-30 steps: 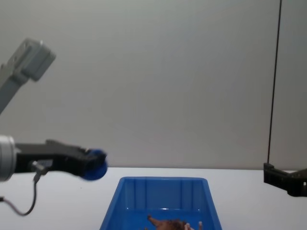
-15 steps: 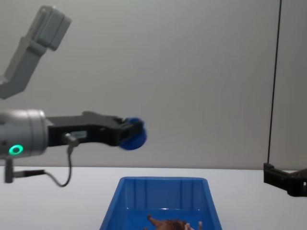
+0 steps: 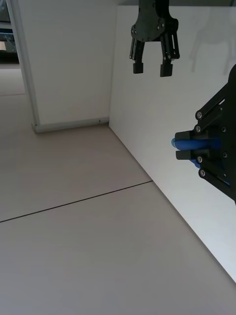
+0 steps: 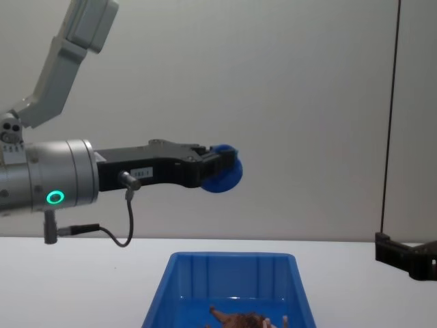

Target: Pick up the two dolls from the table and place them into the box.

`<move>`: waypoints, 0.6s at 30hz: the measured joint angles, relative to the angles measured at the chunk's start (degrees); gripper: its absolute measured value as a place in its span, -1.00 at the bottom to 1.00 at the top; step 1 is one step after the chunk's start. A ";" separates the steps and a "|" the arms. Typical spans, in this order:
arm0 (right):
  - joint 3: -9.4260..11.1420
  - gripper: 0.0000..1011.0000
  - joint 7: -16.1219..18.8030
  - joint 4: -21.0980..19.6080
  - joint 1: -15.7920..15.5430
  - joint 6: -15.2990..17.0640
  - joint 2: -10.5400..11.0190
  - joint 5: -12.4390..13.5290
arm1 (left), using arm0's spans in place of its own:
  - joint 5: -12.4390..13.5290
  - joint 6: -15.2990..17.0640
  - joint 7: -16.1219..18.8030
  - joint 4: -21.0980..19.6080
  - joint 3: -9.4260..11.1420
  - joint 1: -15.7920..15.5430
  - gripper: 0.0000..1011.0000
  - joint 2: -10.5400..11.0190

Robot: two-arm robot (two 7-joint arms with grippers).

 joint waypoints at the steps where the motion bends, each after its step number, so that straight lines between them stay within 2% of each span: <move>1: 0.00 0.98 0.00 0.00 0.00 0.00 0.00 0.00 | -0.05 -0.12 -0.14 0.12 0.03 -0.10 -0.83 -0.08; 16: 0.00 0.98 0.00 0.00 0.00 0.00 0.00 0.00 | -0.55 -1.38 -1.66 1.44 0.36 -1.18 -0.88 -1.01; 18: 0.00 0.98 0.00 0.00 0.00 0.00 0.00 0.00 | -0.58 -1.46 -1.75 1.51 0.38 -1.27 -0.75 -1.07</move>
